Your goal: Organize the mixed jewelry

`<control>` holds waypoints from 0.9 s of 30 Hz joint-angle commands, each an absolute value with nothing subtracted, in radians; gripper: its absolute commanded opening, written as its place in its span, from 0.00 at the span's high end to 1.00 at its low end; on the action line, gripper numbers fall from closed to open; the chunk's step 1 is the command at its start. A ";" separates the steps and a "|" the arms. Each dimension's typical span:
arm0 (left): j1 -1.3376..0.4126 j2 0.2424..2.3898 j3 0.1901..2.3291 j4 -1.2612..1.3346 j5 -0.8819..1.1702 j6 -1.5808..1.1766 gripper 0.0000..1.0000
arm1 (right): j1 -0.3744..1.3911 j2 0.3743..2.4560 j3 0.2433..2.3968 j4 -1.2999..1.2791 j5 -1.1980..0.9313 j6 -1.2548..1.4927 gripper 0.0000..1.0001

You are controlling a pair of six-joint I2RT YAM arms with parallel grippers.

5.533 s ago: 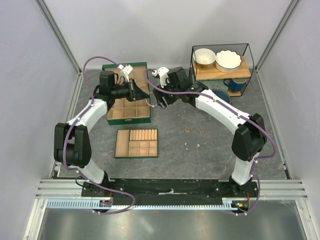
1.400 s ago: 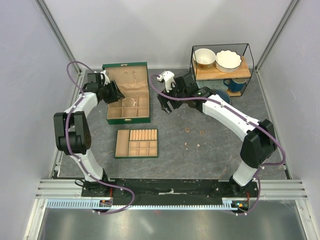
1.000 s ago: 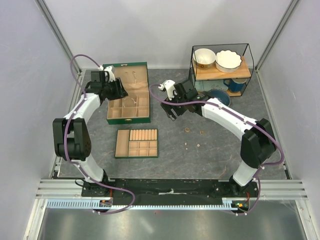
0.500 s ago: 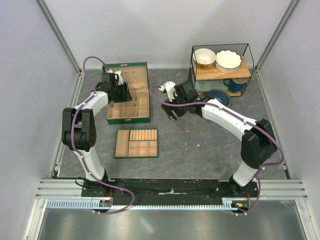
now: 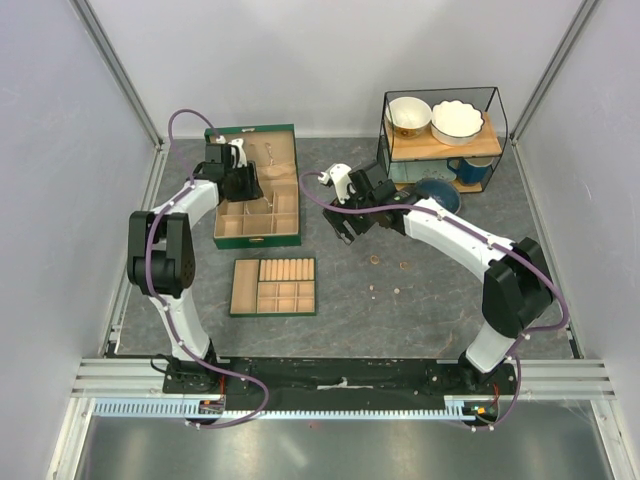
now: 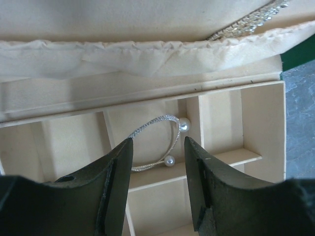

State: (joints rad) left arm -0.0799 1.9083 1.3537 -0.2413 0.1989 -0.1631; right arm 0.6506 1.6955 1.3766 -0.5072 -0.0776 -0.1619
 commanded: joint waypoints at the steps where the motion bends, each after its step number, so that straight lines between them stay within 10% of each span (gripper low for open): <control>1: -0.077 1.937 1.402 -0.207 0.178 -0.130 0.47 | 0.647 1.646 1.364 -0.474 -0.072 -0.166 0.14; 27: -0.077 1.982 1.384 -0.207 0.161 -0.123 0.47 | 0.643 1.632 1.345 -0.462 -0.077 -0.164 0.14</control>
State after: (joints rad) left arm -0.0799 1.9762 1.3655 -0.2359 0.1841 -0.1623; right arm 0.6456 1.6745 1.3575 -0.4858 -0.0772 -0.1619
